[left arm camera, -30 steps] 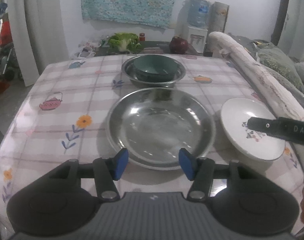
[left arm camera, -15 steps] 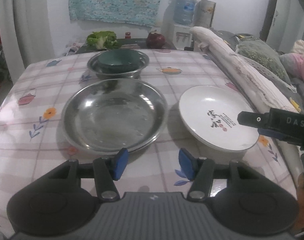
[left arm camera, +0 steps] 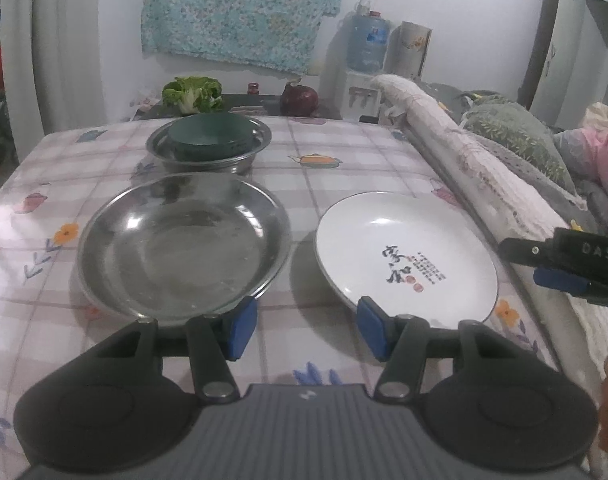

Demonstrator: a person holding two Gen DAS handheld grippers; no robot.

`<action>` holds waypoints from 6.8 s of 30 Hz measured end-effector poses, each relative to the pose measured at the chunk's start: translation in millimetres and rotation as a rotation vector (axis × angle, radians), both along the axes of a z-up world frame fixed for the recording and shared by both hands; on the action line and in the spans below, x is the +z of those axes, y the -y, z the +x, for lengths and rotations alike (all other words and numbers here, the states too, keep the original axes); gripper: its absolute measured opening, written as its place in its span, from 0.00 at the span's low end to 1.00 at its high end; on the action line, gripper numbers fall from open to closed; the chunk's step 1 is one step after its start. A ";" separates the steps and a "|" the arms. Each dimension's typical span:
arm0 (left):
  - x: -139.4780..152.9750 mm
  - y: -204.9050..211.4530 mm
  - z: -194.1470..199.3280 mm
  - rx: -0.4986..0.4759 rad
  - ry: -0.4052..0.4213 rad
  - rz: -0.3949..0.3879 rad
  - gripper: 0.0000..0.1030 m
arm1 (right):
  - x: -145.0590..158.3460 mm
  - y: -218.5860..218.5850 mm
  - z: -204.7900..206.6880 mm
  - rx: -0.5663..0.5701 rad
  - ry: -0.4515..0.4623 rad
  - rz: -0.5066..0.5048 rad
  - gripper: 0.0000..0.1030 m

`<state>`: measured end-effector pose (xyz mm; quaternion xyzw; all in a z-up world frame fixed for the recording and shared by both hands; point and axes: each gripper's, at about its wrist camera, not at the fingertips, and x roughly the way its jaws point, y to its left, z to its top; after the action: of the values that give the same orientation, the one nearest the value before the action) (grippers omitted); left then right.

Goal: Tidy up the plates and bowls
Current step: 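Move both grippers to the white printed plate and close them on its rim, then lift the white plate with both grippers and carry it toward the steel plates, then carry the white plate over the stacked steel plates with both grippers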

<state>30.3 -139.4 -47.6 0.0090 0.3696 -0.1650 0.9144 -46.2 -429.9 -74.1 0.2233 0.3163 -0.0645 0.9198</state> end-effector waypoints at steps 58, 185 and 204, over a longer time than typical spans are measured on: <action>-30.0 -17.8 8.2 -0.162 -0.090 0.089 0.23 | -29.1 -65.5 8.2 0.155 -0.198 -0.102 0.22; -31.8 -6.7 3.8 -0.066 -0.114 0.136 0.32 | -34.0 -74.4 -5.1 0.203 -0.147 -0.189 0.24; -30.3 5.3 7.3 -0.036 -0.129 0.178 0.34 | -35.0 -78.2 -8.0 0.196 -0.133 -0.210 0.25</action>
<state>37.6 -144.6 -77.9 0.0863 0.4406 -0.1480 0.8812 -54.2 -351.7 -109.1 0.0892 0.3885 -0.0216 0.9169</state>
